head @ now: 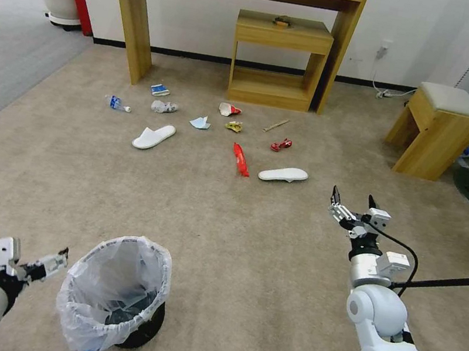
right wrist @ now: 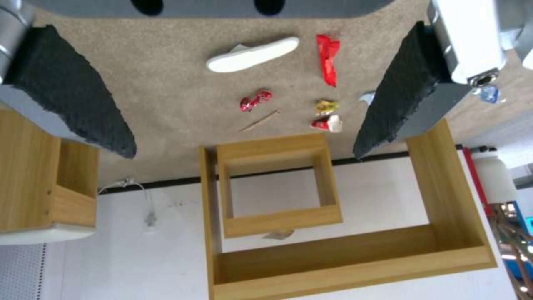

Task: Pick up the trash bin and place the garbage on the floor into it.

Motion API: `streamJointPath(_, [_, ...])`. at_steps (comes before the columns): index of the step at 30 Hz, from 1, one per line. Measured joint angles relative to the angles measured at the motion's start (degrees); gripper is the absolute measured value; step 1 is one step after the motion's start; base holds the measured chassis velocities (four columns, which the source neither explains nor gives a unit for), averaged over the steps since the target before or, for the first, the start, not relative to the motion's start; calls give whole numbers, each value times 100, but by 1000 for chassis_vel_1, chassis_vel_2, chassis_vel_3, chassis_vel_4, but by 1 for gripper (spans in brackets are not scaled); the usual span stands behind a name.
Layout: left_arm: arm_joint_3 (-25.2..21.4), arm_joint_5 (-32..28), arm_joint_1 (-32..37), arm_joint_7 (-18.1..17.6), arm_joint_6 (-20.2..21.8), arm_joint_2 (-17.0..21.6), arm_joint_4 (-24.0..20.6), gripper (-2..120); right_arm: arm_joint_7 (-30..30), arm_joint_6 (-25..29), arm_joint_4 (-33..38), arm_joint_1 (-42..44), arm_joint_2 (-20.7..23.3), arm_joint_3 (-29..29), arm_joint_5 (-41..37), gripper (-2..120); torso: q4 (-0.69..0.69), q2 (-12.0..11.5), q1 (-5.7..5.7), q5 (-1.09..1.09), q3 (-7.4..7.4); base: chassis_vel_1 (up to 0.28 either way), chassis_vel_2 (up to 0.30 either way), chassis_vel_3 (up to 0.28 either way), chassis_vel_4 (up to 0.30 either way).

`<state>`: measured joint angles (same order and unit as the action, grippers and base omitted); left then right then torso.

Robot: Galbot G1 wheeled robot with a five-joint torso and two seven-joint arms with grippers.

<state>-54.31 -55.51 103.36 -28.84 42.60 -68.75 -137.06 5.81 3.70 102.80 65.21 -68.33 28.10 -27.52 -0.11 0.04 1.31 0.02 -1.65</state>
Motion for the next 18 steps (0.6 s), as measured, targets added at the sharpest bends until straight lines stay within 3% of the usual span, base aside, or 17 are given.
streamJointPath(7, [445,-93,231,-265,-13,-208,-157,100,10,-36,112,72,-32,-28,0,100,0,0,0,-1,0,0,0,0,0])
streamJointPath(18, [722,-148,387,-449,-34,-124,-174,100,15,-33,217,238,-54,26,27,100,0,0,0,0,0,0,0,0,0])
